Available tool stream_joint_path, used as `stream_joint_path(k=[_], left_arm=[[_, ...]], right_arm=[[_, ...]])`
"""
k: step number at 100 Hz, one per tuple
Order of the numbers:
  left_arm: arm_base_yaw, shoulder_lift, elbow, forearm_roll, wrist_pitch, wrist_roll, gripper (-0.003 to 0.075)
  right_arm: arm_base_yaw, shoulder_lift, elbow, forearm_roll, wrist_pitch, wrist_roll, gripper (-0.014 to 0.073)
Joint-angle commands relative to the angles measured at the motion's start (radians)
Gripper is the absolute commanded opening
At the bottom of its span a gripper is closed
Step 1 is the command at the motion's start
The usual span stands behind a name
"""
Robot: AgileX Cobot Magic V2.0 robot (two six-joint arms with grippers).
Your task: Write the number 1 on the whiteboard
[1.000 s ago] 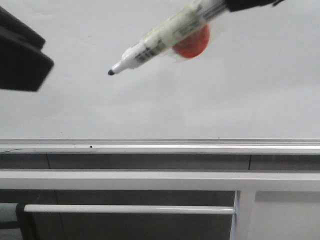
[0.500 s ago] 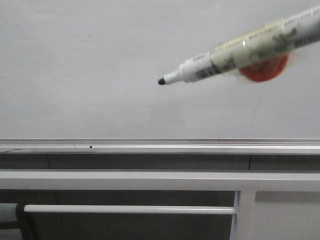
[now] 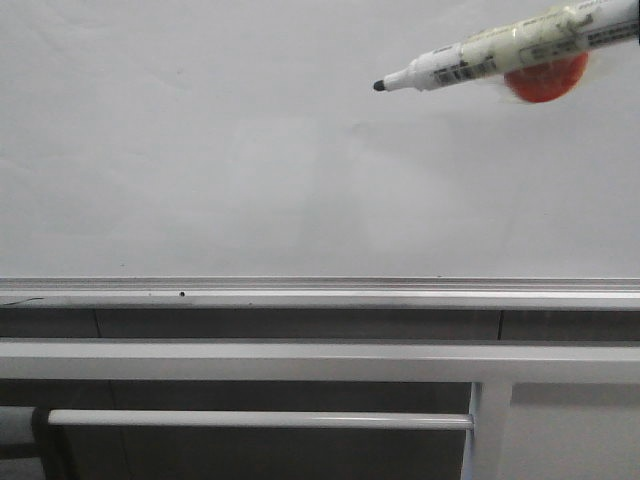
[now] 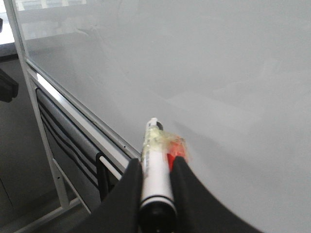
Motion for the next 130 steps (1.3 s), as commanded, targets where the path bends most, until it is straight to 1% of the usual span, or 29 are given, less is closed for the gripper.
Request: stream_joint_path(k=[1,49,110,130], left_arm=[[-0.007,-0.005,-0.027,0.03,-0.059,-0.022,-0.002],[-0.007,-0.005,-0.027,0.059,-0.059,-0.024,-0.002],[-0.007,-0.005,-0.027,0.06,-0.059,-0.024,-0.002],[-0.007,-0.005,-0.027,0.06,-0.059,-0.024,-0.002]], right_arm=[[-0.003,-0.002,-0.035,0.008,-0.072,-0.002,-0.0063],[-0.003,0.047,-0.052,0.008,-0.102,-0.002,-0.0063],[-0.003,0.103,-0.061,0.008,-0.237,-0.002,-0.0063],[-0.003,0.124,-0.061,0.008,-0.242,-0.002,-0.0063]])
